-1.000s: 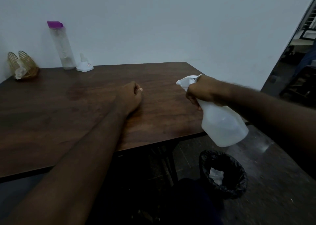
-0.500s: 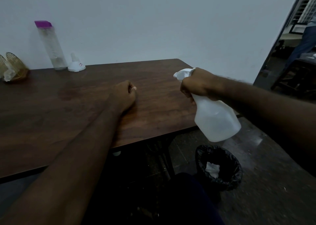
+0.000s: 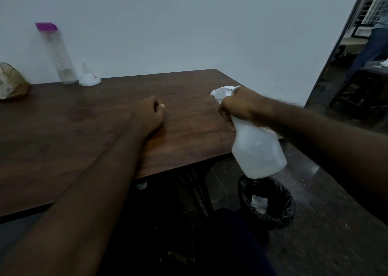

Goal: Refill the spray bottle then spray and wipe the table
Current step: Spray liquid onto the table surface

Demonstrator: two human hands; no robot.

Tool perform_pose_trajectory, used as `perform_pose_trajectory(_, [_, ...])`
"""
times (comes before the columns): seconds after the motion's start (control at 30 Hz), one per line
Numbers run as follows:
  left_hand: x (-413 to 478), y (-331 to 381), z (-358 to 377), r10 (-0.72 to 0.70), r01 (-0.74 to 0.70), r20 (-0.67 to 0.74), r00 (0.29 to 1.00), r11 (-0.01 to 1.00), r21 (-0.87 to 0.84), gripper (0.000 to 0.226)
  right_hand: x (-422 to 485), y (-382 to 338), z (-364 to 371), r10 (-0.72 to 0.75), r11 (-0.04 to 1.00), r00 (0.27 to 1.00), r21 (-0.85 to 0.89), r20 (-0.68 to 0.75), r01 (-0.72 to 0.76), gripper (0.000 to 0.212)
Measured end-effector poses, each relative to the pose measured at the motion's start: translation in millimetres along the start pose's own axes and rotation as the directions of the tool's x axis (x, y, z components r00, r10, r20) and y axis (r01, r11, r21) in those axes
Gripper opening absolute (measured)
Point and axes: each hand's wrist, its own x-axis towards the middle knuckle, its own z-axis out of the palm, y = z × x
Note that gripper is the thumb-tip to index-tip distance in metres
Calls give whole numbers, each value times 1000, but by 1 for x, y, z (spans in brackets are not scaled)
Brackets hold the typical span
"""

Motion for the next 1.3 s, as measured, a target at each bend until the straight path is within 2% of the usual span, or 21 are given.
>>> perform_pose_trajectory(0.07, [0,0,0,4,-4,-11,1000,1000,0,20,4,7,-1,11,998,998,60,62,-15,64])
perform_pose_trajectory(0.1, [0,0,0,5,-5,-16,1000,1000,-1,19,5,9,-1,10,997,997,73,82,-16,67])
perform_pose_trajectory(0.13, [1,-1,0,6,-6,-19,1000,1000,-1,19,6,10,0,14,997,996,74,94,-21,63])
perform_pose_trajectory(0.23, [1,0,0,13,-13,-10,1000,1000,5,19,2,8,1,46,998,995,36,89,-50,29])
perform_pose_trajectory(0.33, [2,1,-1,12,-12,5,1000,1000,14,21,-2,8,1,42,999,998,-12,41,-42,26])
perform_pose_trajectory(0.43, [2,2,-1,4,-4,15,1000,1000,18,21,-11,6,1,23,999,999,-34,-38,-24,4])
perform_pose_trajectory(0.47, [3,2,-1,1,-1,18,1000,1000,18,21,-12,5,1,19,1000,999,-24,-45,-20,9])
perform_pose_trajectory(0.57, [3,1,-1,-4,4,25,1000,1000,12,21,-8,7,2,22,1000,1000,13,-9,-22,49])
perform_pose_trajectory(0.63, [4,0,0,2,-2,18,1000,1000,13,20,-5,8,3,20,999,1000,29,5,-21,57])
perform_pose_trajectory(0.8, [5,-1,1,-1,1,16,1000,1000,16,17,-8,4,1,24,996,999,80,44,-27,55])
perform_pose_trajectory(0.97, [6,-1,1,5,-5,7,1000,1000,1,18,-6,6,-1,21,992,1000,122,-5,-21,54])
perform_pose_trajectory(1.03, [6,-1,1,12,-12,7,1000,1000,6,19,-5,7,1,5,998,1000,60,-25,-3,49])
perform_pose_trajectory(1.17, [5,0,0,16,-16,10,1000,1000,5,17,-4,10,9,-59,996,997,-72,-53,55,54])
perform_pose_trajectory(1.23, [4,1,-1,18,-18,4,1000,1000,24,17,-4,13,9,-44,998,998,-55,-47,41,47])
perform_pose_trajectory(1.3, [4,3,-2,10,-10,8,1000,999,32,18,-3,18,8,-11,1000,1000,-28,-27,10,28])
